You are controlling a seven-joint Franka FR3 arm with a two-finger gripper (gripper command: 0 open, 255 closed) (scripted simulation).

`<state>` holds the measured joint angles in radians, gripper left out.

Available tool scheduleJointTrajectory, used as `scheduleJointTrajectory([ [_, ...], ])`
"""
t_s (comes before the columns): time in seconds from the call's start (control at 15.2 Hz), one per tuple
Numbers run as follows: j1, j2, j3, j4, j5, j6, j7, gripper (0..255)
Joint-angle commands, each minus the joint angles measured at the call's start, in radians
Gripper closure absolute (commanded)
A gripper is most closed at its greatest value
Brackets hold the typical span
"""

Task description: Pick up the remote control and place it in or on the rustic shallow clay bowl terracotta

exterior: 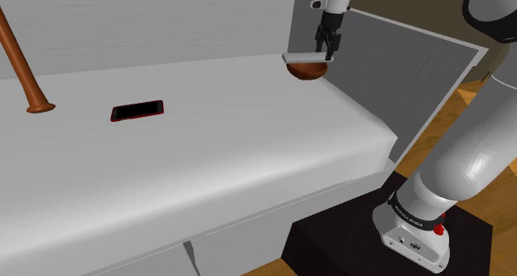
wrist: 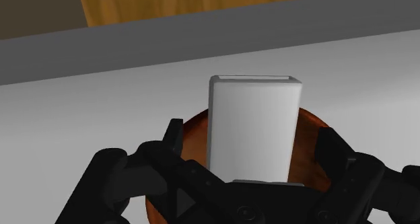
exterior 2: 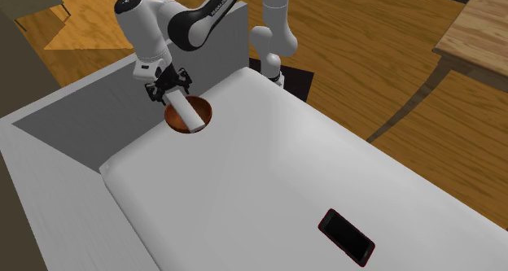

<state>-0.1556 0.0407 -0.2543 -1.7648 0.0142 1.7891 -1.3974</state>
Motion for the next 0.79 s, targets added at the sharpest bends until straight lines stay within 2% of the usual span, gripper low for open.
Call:
scheduleJointTrajectory([
  [0.0, -0.003, 0.001, -0.003, 0.031, -0.001, -0.034, 0.0, 0],
  [0.2, -0.005, 0.011, -0.004, 0.136, 0.001, -0.131, -0.001, 0],
  [0.73, -0.005, 0.011, -0.004, 0.136, 0.001, -0.131, -0.001, 0],
])
